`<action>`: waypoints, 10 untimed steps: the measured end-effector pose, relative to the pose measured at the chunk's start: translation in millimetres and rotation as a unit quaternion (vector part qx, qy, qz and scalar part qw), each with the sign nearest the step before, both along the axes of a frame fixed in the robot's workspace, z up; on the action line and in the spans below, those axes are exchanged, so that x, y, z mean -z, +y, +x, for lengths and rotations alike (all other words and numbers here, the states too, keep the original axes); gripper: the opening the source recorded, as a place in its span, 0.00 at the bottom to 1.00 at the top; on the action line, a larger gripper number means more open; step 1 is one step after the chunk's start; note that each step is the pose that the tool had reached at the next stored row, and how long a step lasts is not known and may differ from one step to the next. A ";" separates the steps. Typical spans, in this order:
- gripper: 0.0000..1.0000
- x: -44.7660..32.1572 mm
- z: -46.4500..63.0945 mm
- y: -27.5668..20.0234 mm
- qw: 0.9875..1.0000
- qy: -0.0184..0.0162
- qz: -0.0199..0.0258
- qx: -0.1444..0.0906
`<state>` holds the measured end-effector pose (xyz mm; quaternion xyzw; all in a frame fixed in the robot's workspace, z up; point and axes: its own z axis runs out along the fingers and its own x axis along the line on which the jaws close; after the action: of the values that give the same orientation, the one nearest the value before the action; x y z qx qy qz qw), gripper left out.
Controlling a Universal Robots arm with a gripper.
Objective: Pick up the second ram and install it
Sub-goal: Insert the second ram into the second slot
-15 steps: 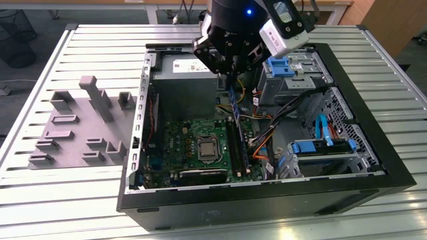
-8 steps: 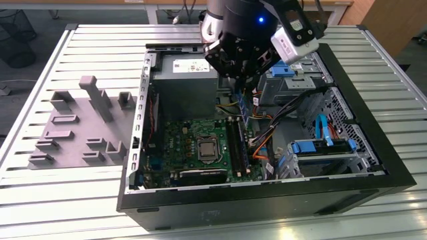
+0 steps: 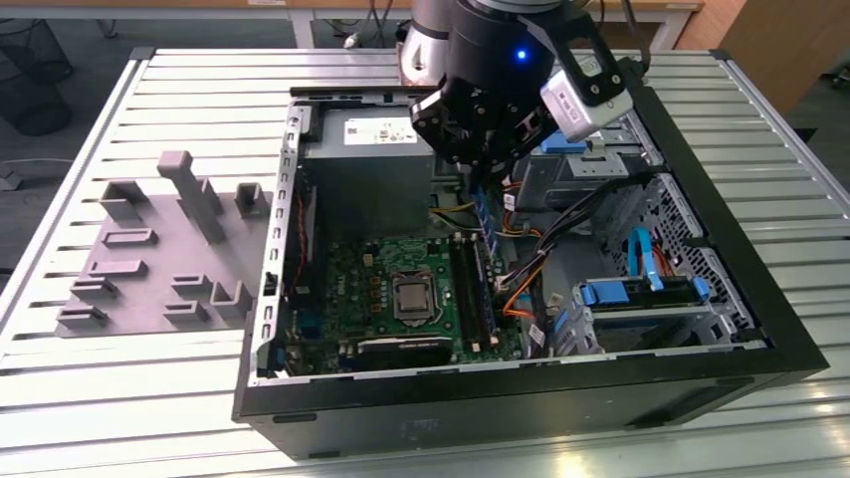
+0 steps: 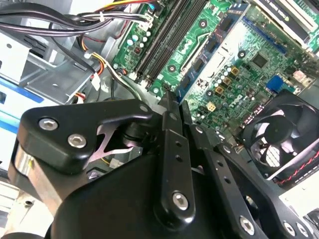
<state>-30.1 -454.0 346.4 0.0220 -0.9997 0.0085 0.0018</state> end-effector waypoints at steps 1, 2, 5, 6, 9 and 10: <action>0.14 0.2 0.0 0.0 1.000 0.000 0.000 0.000; 0.14 0.3 0.0 0.0 1.000 0.000 0.000 0.000; 0.14 0.3 0.0 0.0 1.000 0.000 0.000 0.000; 0.14 0.3 0.0 0.0 1.000 0.000 0.000 0.000; 0.14 0.4 0.0 0.0 1.000 0.000 0.000 0.000; 0.14 0.4 0.0 0.0 1.000 0.000 0.000 0.000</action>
<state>-30.1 -454.0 346.0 0.0220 -0.9997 0.0084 0.0018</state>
